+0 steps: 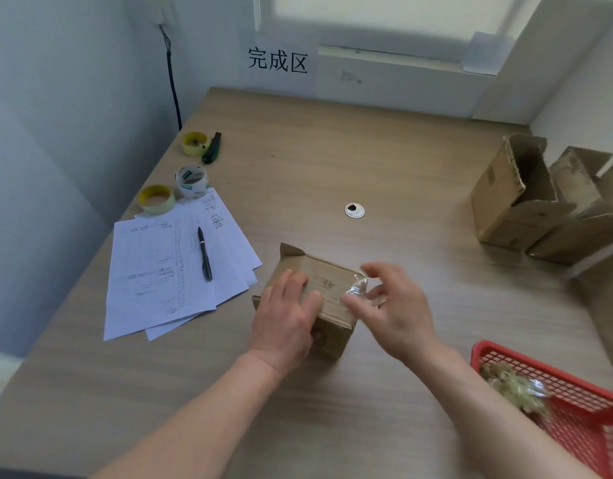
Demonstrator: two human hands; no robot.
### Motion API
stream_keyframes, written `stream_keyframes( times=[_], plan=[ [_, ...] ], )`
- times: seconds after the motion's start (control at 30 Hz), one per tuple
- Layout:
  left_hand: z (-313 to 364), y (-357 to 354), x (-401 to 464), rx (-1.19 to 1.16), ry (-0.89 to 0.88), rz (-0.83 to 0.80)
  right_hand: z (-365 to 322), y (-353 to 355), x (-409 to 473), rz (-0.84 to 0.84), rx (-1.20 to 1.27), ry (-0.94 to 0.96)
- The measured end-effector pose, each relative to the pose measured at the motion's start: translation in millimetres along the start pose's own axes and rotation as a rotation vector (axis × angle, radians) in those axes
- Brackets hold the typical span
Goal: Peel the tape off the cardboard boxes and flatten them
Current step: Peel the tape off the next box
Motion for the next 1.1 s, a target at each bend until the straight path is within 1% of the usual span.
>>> stream_keyframes(
  times=[0.03,0.07,0.1,0.23,0.27,0.3,0.33,0.37,0.4,0.43,0.47,0.5,0.53,0.57,0.6,0.63,0.7,0.73,0.77,0.8,0.83,0.9,0.93,0.97,1.03,1.07,1.1],
  plan=[
    [0.2,0.4,0.0,-0.003,-0.002,0.003,-3.9,-4.0,2.2,-0.064,-0.217,0.046],
    [0.7,1.0,-0.2,-0.003,-0.004,0.004,-6.5,-6.2,4.0,-0.102,-0.337,0.073],
    [1.0,1.4,-0.6,-0.005,-0.007,0.001,-9.3,-5.9,5.1,-0.115,-0.383,0.106],
    [0.7,0.2,-3.0,-0.025,0.009,0.003,-20.0,-11.5,0.2,-0.037,-0.491,0.401],
    [0.6,-0.2,-3.5,-0.028,0.015,0.005,-19.4,-12.8,0.1,-0.021,-0.510,0.444],
    [0.2,-0.3,-4.0,-0.029,0.019,0.006,-15.6,-13.4,1.5,-0.007,-0.492,0.433],
    [-0.4,-0.2,-4.7,-0.027,0.023,0.006,-10.1,-13.5,2.1,0.018,-0.431,0.375],
    [-0.7,0.2,-5.3,-0.023,0.028,0.006,-3.1,-13.0,1.3,0.065,-0.319,0.273],
    [-0.7,0.6,-5.9,-0.018,0.031,0.008,7.5,-12.4,-0.4,0.125,-0.145,0.116],
    [0.0,0.7,-6.5,-0.013,0.032,0.011,21.8,-15.6,-3.4,0.183,0.143,-0.085],
    [1.6,0.3,-6.9,-0.010,0.030,0.015,33.1,-23.9,-9.6,0.253,0.539,-0.276],
    [3.5,-0.3,-7.8,-0.011,0.031,0.020,37.1,-33.6,-17.2,0.317,0.912,-0.408],
    [4.9,-0.7,-8.4,-0.012,0.037,0.024,37.5,-40.3,-22.8,0.372,1.144,-0.473],
    [5.5,-1.3,-9.2,-0.011,0.045,0.025,36.5,-42.8,-25.6,0.397,1.191,-0.490],
    [5.5,-2.1,-10.0,-0.004,0.050,0.022,34.2,-39.1,-24.9,0.385,1.063,-0.452],
    [5.3,-2.8,-10.3,0.005,0.049,0.021,31.2,-32.0,-21.4,0.328,0.807,-0.377],
    [5.5,-2.9,-9.7,0.017,0.040,0.019,24.2,-22.7,-10.4,0.134,0.185,-0.259],
    [6.3,-2.7,-9.2,0.020,0.038,0.013,19.5,-20.3,-3.6,0.064,-0.058,-0.211],
    [7.1,-2.6,-8.7,0.020,0.036,0.003,13.1,-19.0,2.9,0.022,-0.205,-0.158],
    [7.4,-2.3,-8.5,0.021,0.034,-0.004,8.7,-18.0,8.6,0.000,-0.286,-0.103],
    [7.1,-2.0,-8.5,0.022,0.035,-0.007,6.3,-17.5,12.0,-0.003,-0.338,-0.038],
    [4.9,-1.2,-9.4,0.017,0.043,-0.005,5.5,-14.9,8.9,0.078,-0.321,0.094],
    [4.4,-1.0,-10.3,0.009,0.042,-0.003,9.9,-13.8,2.6,0.147,-0.222,0.096],
    [4.8,-0.7,-10.9,0.004,0.037,-0.004,17.5,-12.9,-4.3,0.224,-0.040,0.010],
    [5.7,-1.3,-11.5,0.017,0.031,-0.009,34.2,-24.3,-18.1,0.385,0.597,-0.270],
    [6.0,-2.0,-11.3,0.022,0.033,-0.013,39.7,-34.0,-22.9,0.450,0.876,-0.372],
    [5.7,-2.4,-11.5,0.021,0.038,-0.013,41.8,-39.5,-24.9,0.491,1.021,-0.422]
  ],
)
Point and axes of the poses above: each hand's wrist, its own x-axis towards the middle knuckle, its own y-axis out of the back of the hand, z = x × y, the point moved 5 cm from there along x, towards the middle knuckle, and after that the axes turned 10 degrees about -z, right-handed, at the moved point
